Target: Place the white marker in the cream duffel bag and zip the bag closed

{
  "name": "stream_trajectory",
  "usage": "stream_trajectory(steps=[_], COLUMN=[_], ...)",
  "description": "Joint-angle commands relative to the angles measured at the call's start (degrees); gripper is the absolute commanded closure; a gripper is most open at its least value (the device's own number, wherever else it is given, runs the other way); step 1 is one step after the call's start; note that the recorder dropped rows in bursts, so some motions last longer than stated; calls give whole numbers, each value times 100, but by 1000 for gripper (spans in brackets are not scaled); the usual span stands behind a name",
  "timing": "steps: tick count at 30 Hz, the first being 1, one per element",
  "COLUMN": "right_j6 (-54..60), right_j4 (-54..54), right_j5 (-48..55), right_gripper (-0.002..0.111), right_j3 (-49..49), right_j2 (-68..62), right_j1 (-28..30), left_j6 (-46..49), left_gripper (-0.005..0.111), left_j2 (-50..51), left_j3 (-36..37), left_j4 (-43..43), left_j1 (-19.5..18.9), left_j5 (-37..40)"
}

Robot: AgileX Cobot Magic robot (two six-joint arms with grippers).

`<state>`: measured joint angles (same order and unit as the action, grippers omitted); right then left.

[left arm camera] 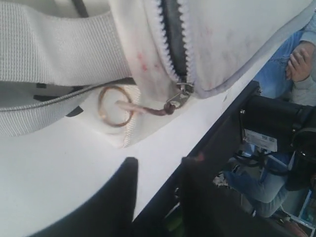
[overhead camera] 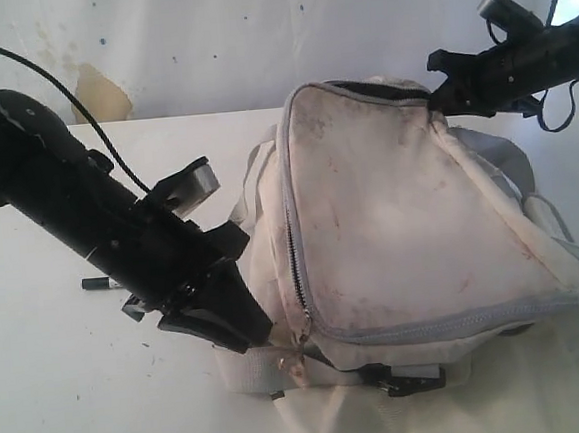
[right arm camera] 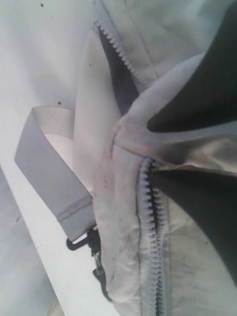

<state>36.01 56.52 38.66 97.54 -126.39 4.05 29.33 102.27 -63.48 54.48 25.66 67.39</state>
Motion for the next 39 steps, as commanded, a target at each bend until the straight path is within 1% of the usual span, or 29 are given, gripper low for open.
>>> stream_trajectory(steps=[1, 2, 3, 6, 8, 9, 10, 12, 13, 17, 21, 23, 26, 30, 32, 35, 39], right_j6=[22, 22, 22, 22, -106, -242, -305, -305, -305, -360, -723, -945, -1196, -1640, -1795, -2142, -2635], right_j4=[45, 45, 45, 45, 45, 45, 45, 45, 35, -221, -599, -735, -1013, -1563, -1858, -2353, -2875], right_j5=[-62, -61, -53, -172, -16, 150, 290, 423, 480, 516, 636, 822, 1140, 1369, 1443, 1523, 1544], right_gripper=[46, 43, 39, 40, 40, 40, 40, 40, 40, 40, 40, 40, 40, 40, 40, 40, 43], right_j3=[30, 30, 30, 40, 40, 51, 65, 65, 65, 65, 65, 65, 65, 65, 65, 65, 65], right_j2=[100, 117, 174, 309, 371, 381, 395, 469, 525, 809, 1069, 1201, 1340, 1477, 1519, 1575, 1587], right_j1=[57, 57, 57, 57, 57, 57, 57, 57, 57, 57, 32, 32, -39, -293, -496, -821, -1260], left_j6=[268, 268, 268, 213, -247, -357, -476, -830, -929, -1299, -1403, -1403, -1433, -1740, -1902, -2064, -2012], left_gripper=[45, 39, 30, 27, 30, 34, 40, 49, 50, 50, 50, 50, 50, 50, 50, 50, 50], left_j2=[-94, -94, -94, -94, -152, -188, -277, -441, -538, -825, -981, -1032, -1032, -1032, -1032, -1032, -1032], left_j3=[2, 2, 2, -84, -233, -271, -299, -326, -335, -335, -335, -335, -335, -335, -335, -335, -335], left_j4=[54, 54, 54, 19, -333, -559, -814, -1244, -1479, -2199, -2551, -2592, -2687, -3387, -3732, -4217, -4257], left_j1=[28, 28, 28, -35, -104, -115, -154, -261, -321, -571, -840, -994, -1350, -1691, -1761, -1761, -1761], left_j5=[-302, -372, -551, -666, -644, -644, -644, -655, -655, -681, -594, -580, -605, -702, -746, -805, -962])
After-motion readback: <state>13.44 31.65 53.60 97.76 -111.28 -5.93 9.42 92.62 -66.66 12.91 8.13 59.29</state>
